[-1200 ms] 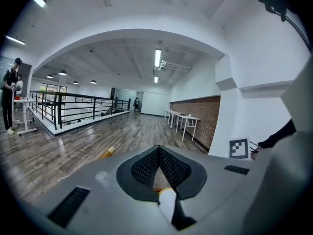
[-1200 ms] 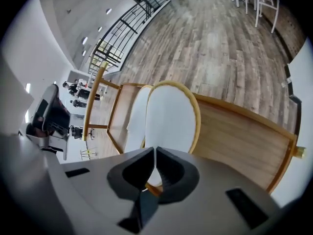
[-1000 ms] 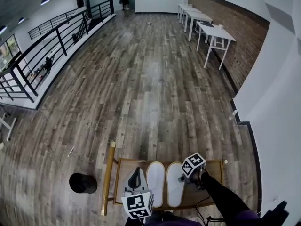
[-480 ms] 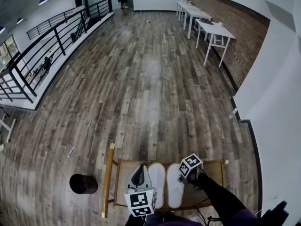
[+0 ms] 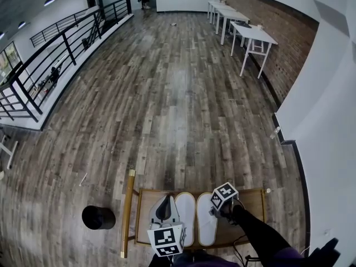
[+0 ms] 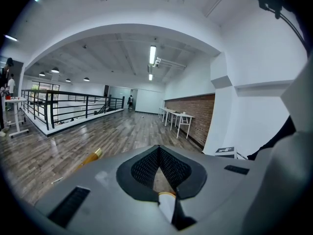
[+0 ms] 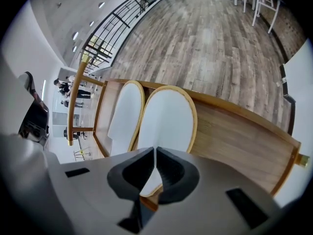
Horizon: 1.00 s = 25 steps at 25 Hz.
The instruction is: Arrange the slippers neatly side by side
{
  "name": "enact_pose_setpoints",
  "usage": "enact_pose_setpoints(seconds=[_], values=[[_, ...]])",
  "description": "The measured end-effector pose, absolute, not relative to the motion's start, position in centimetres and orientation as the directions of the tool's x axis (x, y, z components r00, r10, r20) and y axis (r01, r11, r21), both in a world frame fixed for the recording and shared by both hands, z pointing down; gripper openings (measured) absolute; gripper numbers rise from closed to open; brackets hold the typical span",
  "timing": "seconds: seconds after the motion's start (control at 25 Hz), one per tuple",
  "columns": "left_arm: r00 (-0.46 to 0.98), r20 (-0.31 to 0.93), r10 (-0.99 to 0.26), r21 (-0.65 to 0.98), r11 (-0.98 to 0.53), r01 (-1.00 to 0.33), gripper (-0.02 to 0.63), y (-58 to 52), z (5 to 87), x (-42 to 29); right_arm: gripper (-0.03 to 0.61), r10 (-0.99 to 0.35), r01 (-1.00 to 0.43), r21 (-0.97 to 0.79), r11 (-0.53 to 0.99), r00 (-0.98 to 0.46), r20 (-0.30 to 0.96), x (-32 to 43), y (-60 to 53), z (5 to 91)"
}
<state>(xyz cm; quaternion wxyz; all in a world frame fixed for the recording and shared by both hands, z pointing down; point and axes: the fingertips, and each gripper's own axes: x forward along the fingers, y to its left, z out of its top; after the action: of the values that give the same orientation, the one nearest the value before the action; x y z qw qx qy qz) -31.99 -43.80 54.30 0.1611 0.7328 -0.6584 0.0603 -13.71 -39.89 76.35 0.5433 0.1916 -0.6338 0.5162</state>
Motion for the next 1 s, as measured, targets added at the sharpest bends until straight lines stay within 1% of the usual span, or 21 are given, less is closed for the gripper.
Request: enact_pose_setpoints(seconds=[0.2, 0.4, 0.68, 1.0], values=[[0.131, 0.301, -0.945, 0.160, -0.085, -0.983, -0.011, -44.05, 54.22, -31.72, 0.012, 0.309, -0.804, -0.473, 0.361, -0.375, 0.874, -13.72, -40.13, 76.23], [0.141, 0.292, -0.946, 0.166, -0.095, -0.982, -0.011, -43.98, 54.14, -31.87, 0.012, 0.264, -0.808, -0.499, 0.314, -0.431, 0.863, -13.90, -40.39, 76.32], [0.146, 0.293, -0.945, 0.168, -0.099, -0.981, -0.011, -43.95, 54.15, -31.63, 0.012, 0.224, -0.819, -0.497, 0.288, -0.447, 0.866, -13.58, -40.64, 76.07], [0.156, 0.286, -0.945, 0.176, -0.108, -0.979, -0.011, -43.75, 53.90, -31.80, 0.014, 0.224, -0.810, -0.509, 0.292, -0.459, 0.859, -13.90, -40.50, 75.68]])
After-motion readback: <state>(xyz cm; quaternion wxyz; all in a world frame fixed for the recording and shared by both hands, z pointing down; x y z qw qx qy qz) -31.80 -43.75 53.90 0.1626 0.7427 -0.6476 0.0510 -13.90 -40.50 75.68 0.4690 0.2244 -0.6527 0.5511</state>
